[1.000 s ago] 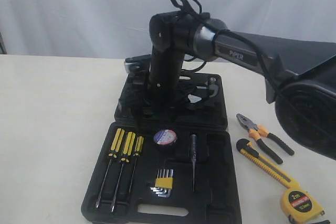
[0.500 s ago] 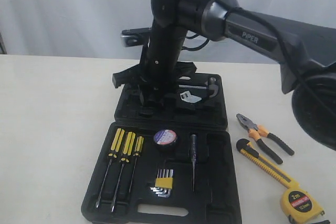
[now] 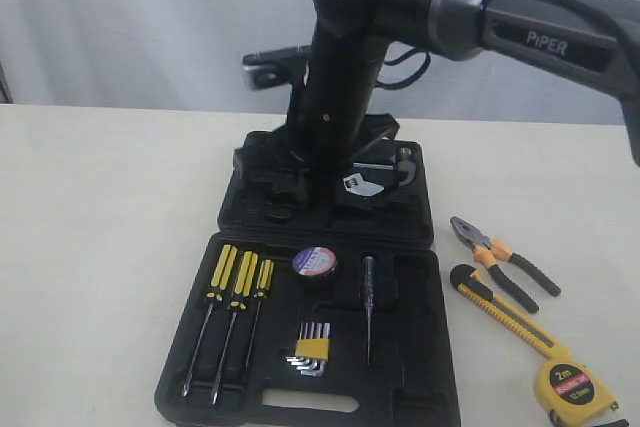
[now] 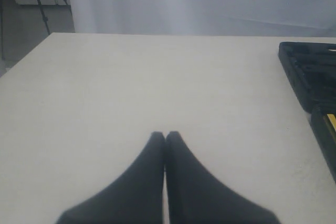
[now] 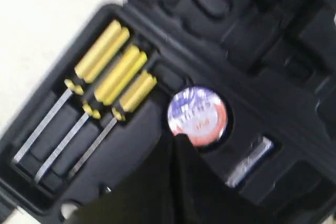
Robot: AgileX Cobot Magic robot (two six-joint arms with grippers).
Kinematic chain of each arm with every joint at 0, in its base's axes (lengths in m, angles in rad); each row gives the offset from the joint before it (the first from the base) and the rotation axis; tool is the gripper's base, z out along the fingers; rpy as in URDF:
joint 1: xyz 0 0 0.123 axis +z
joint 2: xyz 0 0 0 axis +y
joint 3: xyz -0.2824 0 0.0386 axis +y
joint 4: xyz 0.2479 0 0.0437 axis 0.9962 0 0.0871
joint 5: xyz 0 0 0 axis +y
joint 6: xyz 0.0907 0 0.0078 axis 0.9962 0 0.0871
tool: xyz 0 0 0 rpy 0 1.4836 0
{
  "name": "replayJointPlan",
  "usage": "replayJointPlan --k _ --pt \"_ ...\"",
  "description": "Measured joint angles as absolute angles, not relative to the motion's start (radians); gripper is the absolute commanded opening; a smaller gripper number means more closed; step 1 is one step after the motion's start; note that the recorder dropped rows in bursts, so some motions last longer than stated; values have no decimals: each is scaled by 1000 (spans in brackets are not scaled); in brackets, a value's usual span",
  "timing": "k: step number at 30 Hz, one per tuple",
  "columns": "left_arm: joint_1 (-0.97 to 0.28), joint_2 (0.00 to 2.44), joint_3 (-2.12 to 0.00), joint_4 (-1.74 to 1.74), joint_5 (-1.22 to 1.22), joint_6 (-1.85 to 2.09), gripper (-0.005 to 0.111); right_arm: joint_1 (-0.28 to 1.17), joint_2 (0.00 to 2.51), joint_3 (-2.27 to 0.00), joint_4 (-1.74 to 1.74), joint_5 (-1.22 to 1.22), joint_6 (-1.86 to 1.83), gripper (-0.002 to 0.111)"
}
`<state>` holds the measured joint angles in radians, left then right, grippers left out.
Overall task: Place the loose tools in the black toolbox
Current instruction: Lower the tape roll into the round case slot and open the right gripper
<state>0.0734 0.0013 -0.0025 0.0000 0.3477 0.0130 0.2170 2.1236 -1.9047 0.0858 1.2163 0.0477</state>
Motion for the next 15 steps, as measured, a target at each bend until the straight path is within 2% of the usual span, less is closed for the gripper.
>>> replayJointPlan --k 5,15 --pt "73 1 -3 0 348 13 0 217 2134 -1798 73 1204 39 0" --pt "73 1 -3 0 348 13 0 217 2233 -1784 69 1146 37 0"
